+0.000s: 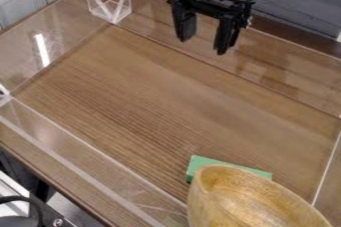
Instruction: Put the green block in the brown bowl
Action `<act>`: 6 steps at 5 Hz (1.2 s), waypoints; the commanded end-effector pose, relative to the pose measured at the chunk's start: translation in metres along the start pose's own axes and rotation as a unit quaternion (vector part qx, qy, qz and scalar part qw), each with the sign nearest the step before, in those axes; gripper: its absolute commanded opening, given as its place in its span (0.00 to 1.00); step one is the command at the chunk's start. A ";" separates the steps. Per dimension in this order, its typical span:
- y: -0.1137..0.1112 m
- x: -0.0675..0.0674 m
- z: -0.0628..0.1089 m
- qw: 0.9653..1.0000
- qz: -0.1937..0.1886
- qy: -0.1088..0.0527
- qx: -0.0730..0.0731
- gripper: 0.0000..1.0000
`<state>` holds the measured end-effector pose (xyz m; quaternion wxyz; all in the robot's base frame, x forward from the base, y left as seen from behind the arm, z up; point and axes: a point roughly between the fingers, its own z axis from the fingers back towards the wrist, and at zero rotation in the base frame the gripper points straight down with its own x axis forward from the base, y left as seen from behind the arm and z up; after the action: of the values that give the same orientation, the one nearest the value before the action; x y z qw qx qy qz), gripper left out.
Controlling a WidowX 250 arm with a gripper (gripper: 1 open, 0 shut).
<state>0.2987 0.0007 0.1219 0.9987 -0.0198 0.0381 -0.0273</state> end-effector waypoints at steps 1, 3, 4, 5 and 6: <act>0.002 0.003 0.024 0.999 -0.001 -0.044 0.002 1.00; 0.004 0.005 0.028 0.999 -0.003 -0.049 -0.001 1.00; 0.004 0.005 0.030 0.999 -0.004 -0.052 -0.002 1.00; 0.003 0.006 0.031 0.998 -0.008 -0.055 -0.003 1.00; 0.002 0.005 0.032 0.998 -0.012 -0.058 -0.003 1.00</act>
<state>0.3003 0.0023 0.1242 0.9985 -0.0285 0.0333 -0.0314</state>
